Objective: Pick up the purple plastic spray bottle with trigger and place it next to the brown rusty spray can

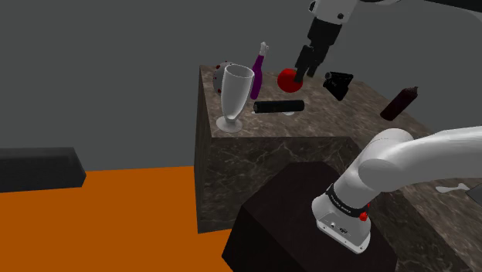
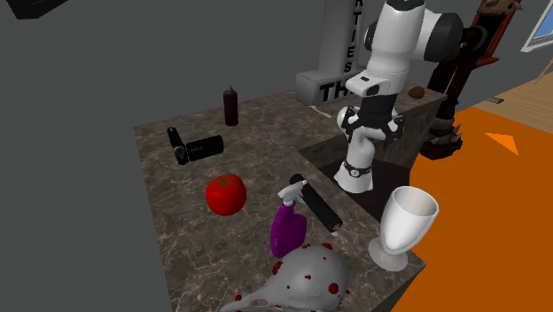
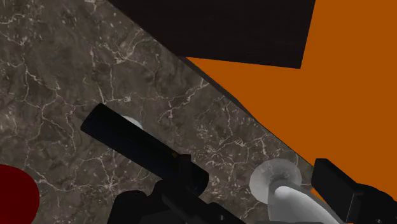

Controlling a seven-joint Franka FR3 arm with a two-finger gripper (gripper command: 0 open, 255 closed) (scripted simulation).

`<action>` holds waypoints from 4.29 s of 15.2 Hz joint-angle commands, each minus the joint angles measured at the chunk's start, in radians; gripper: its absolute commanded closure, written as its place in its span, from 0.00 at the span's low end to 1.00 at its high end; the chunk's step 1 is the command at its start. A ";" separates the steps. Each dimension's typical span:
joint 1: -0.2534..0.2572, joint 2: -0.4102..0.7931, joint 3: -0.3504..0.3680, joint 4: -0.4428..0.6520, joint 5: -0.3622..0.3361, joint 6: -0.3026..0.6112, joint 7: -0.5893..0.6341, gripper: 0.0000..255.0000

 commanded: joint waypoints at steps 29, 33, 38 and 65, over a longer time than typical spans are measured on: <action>-0.167 0.509 0.017 -0.041 -0.176 0.867 0.200 0.00; -0.167 0.510 0.017 -0.041 -0.176 0.867 0.200 0.00; -0.167 0.509 0.017 -0.041 -0.176 0.867 0.200 1.00; -0.157 0.434 0.011 0.161 -0.143 0.591 0.157 1.00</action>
